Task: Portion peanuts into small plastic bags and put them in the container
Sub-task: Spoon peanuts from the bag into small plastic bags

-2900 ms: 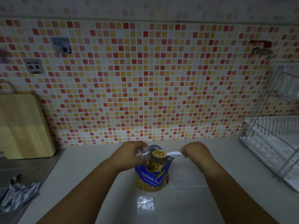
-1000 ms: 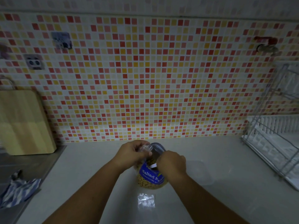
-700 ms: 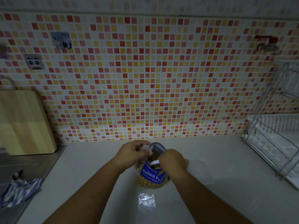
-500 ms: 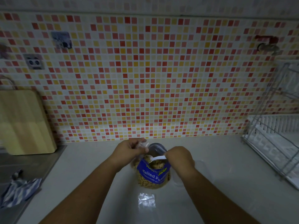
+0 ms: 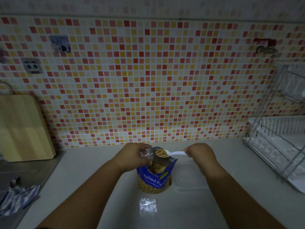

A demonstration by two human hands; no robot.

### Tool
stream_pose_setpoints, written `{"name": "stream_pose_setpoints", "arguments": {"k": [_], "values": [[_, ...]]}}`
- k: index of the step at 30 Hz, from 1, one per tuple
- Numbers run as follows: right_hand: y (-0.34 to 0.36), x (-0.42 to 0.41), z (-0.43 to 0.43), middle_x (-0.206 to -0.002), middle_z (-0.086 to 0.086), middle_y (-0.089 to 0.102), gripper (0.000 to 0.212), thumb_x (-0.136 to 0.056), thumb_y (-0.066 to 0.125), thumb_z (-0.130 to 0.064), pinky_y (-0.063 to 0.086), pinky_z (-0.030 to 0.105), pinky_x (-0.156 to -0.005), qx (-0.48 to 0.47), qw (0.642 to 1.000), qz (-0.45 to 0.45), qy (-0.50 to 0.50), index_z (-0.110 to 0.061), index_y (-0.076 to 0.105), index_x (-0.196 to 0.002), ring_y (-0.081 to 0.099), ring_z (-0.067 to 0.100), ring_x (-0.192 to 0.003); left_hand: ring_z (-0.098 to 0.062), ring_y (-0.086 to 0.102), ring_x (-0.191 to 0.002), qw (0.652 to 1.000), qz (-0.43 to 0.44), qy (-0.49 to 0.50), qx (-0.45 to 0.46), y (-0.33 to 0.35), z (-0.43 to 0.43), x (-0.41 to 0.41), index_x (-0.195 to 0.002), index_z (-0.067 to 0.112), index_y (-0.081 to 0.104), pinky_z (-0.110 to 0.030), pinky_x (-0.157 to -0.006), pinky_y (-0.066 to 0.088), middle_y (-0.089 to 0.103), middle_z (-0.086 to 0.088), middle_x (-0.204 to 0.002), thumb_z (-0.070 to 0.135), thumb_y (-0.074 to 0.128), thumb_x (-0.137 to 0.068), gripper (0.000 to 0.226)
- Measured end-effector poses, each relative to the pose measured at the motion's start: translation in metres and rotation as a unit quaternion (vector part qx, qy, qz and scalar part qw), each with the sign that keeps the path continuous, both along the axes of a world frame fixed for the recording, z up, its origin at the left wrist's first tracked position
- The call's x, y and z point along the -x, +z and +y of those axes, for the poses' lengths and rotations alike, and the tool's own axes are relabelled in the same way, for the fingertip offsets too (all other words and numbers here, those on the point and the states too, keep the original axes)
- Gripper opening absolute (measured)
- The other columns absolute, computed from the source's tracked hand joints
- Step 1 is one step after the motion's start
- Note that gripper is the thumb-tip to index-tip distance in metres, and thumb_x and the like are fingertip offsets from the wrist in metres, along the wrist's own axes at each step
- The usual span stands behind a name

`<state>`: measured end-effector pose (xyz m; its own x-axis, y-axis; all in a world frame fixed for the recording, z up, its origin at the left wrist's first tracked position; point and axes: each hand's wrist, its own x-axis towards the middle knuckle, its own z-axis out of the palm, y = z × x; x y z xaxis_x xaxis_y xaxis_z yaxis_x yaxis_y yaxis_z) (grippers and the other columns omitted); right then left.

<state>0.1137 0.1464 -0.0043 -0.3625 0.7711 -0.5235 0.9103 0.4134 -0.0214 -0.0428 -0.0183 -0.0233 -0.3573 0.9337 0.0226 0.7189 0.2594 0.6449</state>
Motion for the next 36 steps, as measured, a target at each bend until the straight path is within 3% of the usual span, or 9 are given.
{"name": "stream_pose_setpoints", "arguments": {"k": [4, 8, 12, 15, 19, 24, 29, 33, 36], "values": [[0.002, 0.0, 0.002, -0.105, 0.007, 0.046, 0.04, -0.094, 0.038, -0.022, 0.039, 0.032, -0.082, 0.008, 1.0, -0.005, -0.011, -0.015, 0.047, -0.132, 0.047, 0.018, -0.08, -0.011, 0.06, -0.1, 0.999, 0.028, -0.007, 0.016, -0.001, 0.007, -0.004, -0.123, 0.025, 0.059, -0.025, -0.082, 0.052, 0.065, 0.004, -0.115, 0.027, 0.077, -0.069, 0.058], [0.012, 0.002, -0.011, -0.094, 0.009, 0.048, 0.029, -0.096, 0.038, -0.022, 0.041, 0.032, -0.086, -0.005, 0.999, 0.036, -0.003, -0.013, 0.052, -0.119, 0.048, 0.019, -0.08, -0.011, 0.06, -0.096, 0.999, 0.046, -0.02, 0.009, -0.001, 0.013, -0.011, -0.116, 0.027, 0.063, -0.03, -0.082, 0.053, 0.068, 0.006, -0.108, 0.028, 0.076, -0.069, 0.048], [0.01, 0.003, -0.037, -0.093, 0.007, 0.056, 0.022, -0.094, 0.044, -0.018, 0.045, 0.028, -0.088, -0.008, 0.976, 0.216, 0.015, -0.014, 0.061, -0.107, 0.051, 0.017, -0.089, -0.009, 0.061, -0.092, 0.999, 0.039, -0.024, 0.005, -0.003, 0.018, -0.018, -0.116, 0.031, 0.063, -0.03, -0.081, 0.055, 0.068, 0.009, -0.103, 0.03, 0.074, -0.071, 0.047], [-0.002, -0.002, -0.05, -0.101, 0.0, 0.07, 0.021, -0.089, 0.054, -0.018, 0.043, 0.026, -0.085, -0.07, 0.901, 0.422, 0.076, -0.016, 0.073, -0.097, 0.057, 0.016, -0.096, -0.003, 0.06, -0.091, 0.999, -0.008, -0.013, -0.041, -0.003, 0.017, -0.022, -0.115, 0.027, 0.064, -0.014, -0.076, 0.048, 0.066, 0.012, -0.102, 0.024, 0.074, -0.075, 0.041], [-0.005, -0.012, -0.051, -0.09, -0.011, 0.07, 0.022, -0.086, 0.051, -0.025, 0.031, 0.025, -0.073, -0.31, 0.796, 0.421, 0.305, -0.026, 0.072, -0.094, 0.049, 0.015, -0.084, 0.0, 0.061, -0.085, 0.989, -0.11, 0.03, -0.093, -0.004, 0.011, -0.021, -0.108, 0.024, 0.067, -0.012, -0.07, 0.048, 0.067, 0.012, -0.092, 0.019, 0.075, -0.075, 0.034], [-0.011, -0.026, -0.046, -0.09, -0.008, 0.072, 0.027, -0.082, 0.048, -0.028, 0.03, 0.029, -0.077, -0.478, 0.658, 0.47, 0.344, -0.023, 0.074, -0.09, 0.045, 0.013, -0.087, -0.011, 0.063, -0.098, 0.968, -0.203, 0.066, -0.129, -0.007, 0.007, -0.015, -0.107, 0.022, 0.068, -0.023, -0.08, 0.054, 0.068, 0.004, -0.106, 0.015, 0.076, -0.075, 0.034], [-0.018, -0.03, -0.033, -0.09, -0.006, 0.07, 0.023, -0.08, 0.052, -0.021, 0.028, 0.031, -0.079, -0.49, 0.69, 0.476, 0.239, -0.024, 0.071, -0.093, 0.048, 0.016, -0.092, -0.012, 0.065, -0.095, 0.958, -0.239, 0.077, -0.136, -0.008, 0.003, -0.012, -0.102, 0.024, 0.066, -0.023, -0.075, 0.055, 0.07, 0.004, -0.1, 0.013, 0.074, -0.076, 0.029], [-0.02, -0.029, -0.035, -0.081, -0.005, 0.069, 0.019, -0.082, 0.052, -0.019, 0.025, 0.029, -0.075, -0.431, 0.764, 0.467, 0.113, -0.023, 0.071, -0.086, 0.055, 0.023, -0.082, -0.007, 0.062, -0.095, 0.956, -0.24, 0.094, -0.14, -0.01, 0.002, -0.01, -0.105, 0.024, 0.066, -0.022, -0.076, 0.055, 0.066, 0.008, -0.102, 0.014, 0.074, -0.075, 0.033], [-0.026, -0.021, -0.041, -0.067, -0.007, 0.067, 0.016, -0.071, 0.058, -0.016, 0.029, 0.03, -0.07, -0.382, 0.822, 0.399, 0.134, -0.024, 0.071, -0.071, 0.056, 0.022, -0.075, -0.012, 0.064, -0.096, 0.953, -0.243, 0.104, -0.148, -0.012, 0.001, -0.008, -0.109, 0.022, 0.066, -0.026, -0.08, 0.055, 0.068, 0.003, -0.102, 0.015, 0.075, -0.075, 0.035]]}}
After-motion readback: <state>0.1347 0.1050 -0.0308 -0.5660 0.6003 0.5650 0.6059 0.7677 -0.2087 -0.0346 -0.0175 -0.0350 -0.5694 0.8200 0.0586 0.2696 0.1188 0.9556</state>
